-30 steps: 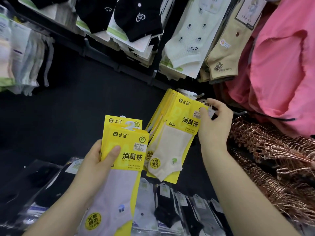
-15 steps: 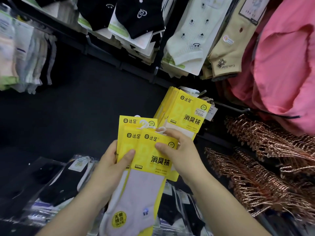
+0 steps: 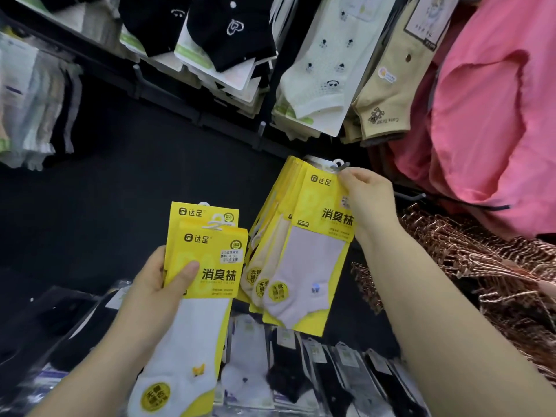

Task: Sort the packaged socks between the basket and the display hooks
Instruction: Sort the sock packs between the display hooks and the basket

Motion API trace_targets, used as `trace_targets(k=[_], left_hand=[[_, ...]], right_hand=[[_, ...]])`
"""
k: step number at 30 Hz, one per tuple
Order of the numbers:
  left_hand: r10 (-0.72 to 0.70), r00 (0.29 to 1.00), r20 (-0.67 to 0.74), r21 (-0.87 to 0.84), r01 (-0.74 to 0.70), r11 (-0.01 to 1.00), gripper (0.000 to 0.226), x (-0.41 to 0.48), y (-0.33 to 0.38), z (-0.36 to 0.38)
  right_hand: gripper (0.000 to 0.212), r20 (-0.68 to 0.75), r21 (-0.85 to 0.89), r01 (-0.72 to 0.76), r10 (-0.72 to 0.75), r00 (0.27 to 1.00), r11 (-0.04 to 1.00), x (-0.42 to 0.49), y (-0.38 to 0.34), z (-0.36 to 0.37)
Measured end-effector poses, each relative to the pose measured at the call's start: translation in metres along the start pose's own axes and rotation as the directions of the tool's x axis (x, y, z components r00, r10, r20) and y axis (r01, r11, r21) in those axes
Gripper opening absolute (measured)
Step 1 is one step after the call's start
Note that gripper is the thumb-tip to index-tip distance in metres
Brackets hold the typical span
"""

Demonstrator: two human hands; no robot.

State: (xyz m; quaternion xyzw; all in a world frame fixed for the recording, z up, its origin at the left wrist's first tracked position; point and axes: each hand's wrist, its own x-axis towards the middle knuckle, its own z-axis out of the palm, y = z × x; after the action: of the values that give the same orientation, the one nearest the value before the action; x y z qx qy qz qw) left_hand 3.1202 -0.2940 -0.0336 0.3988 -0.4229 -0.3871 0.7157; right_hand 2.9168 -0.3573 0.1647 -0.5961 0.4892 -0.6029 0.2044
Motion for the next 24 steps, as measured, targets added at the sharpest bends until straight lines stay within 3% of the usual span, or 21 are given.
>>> trace_targets(k=[6,13,16,19,24], left_hand=[[-0.039,0.999,0.016,-0.011,0.039,0.999,0.01,-0.003,-0.003,0.009],[-0.049,0.998,0.027,-0.03,0.05,0.998,0.01,-0.008,0.001,0.014],[-0.05,0.998,0.035,-0.033,0.052,0.998,0.011,-0.008,0.002,0.013],[-0.056,0.997,0.048,-0.036,0.058,0.998,0.014,-0.008,0.002,0.014],[-0.054,0.996,0.072,-0.07,0.059,0.996,0.014,-0.009,0.006,0.014]], right_hand=[[0.018,-0.109,0.014,-0.023,0.024,0.994,1.0,0.005,0.005,0.01],[0.004,-0.199,-0.006,0.096,-0.095,0.975,0.995,-0.007,0.021,0.011],[0.036,-0.229,-0.082,0.098,-0.115,0.967,0.992,-0.009,0.029,0.01],[0.072,-0.196,-0.127,-0.007,-0.019,0.98,0.992,-0.016,0.039,0.017],[0.066,-0.042,-0.111,-0.023,0.019,0.999,0.994,-0.034,0.05,0.026]])
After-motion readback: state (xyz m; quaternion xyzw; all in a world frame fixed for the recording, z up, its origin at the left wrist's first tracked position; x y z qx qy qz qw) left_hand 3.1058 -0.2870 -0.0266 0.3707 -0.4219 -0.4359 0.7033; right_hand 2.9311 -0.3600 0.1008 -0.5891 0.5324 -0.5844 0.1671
